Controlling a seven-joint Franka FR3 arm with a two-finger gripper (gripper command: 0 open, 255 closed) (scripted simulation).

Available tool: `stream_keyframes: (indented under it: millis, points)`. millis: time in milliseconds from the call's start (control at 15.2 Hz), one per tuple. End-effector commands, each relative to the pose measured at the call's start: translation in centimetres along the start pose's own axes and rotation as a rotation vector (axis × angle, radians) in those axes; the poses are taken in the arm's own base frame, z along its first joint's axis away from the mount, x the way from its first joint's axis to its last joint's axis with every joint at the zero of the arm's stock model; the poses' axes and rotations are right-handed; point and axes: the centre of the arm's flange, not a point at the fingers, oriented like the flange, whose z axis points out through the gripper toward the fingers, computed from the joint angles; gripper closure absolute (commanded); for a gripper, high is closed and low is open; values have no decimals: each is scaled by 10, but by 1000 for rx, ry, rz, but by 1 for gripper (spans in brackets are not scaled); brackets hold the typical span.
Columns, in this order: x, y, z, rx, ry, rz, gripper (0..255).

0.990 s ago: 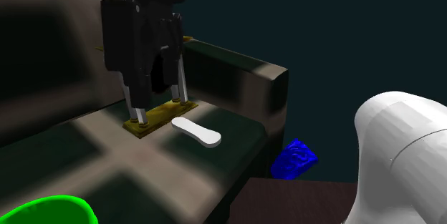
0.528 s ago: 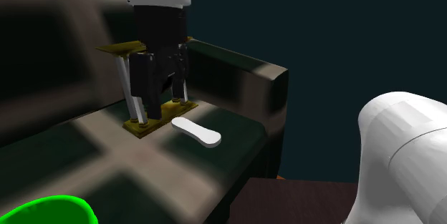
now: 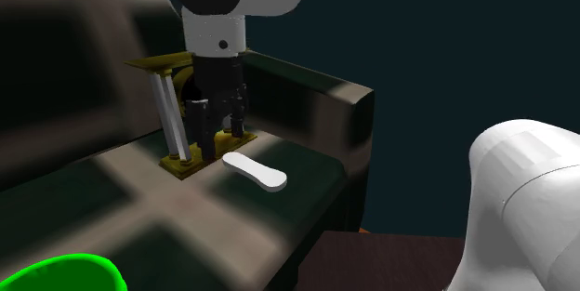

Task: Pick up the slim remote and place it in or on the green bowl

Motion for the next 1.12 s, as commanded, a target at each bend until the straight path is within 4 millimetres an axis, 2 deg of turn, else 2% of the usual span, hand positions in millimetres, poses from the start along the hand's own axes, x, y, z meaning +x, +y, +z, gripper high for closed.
stream_keyframes:
  millis: [0,924,1056]
  points:
    - [4,20,16,-8,-1,30,0]
    - [38,164,118,-55,-7,244,0]
    - [38,166,124,-56,-7,246,0]
